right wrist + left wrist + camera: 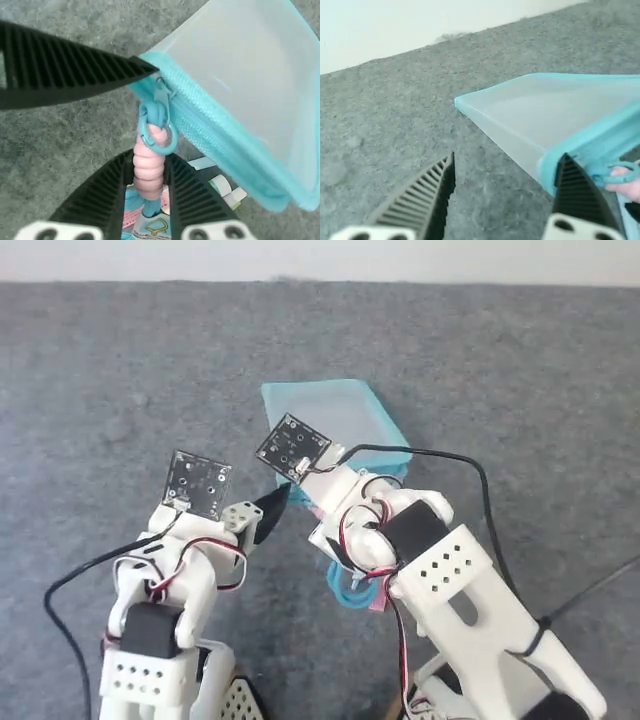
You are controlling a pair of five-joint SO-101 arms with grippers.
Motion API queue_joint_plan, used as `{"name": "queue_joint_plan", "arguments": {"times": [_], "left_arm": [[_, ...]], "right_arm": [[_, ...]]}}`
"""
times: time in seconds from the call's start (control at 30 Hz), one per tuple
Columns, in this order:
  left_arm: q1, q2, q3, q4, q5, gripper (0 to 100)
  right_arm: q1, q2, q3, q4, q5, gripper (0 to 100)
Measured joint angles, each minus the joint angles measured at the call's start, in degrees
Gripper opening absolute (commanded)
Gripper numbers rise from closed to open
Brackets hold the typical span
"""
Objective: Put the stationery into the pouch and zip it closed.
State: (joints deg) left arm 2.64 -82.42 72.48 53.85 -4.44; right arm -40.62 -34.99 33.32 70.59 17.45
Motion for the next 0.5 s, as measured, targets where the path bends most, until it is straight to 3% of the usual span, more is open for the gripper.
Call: {"name": "queue_joint_plan", "arguments": {"times": [0.5], "left_arm": [[0.18,-0.09,2.46,-1.23,0.18,27]], "right_arm": [[-0.18,-10.73,0.00,4.92,0.00,0.6]]}}
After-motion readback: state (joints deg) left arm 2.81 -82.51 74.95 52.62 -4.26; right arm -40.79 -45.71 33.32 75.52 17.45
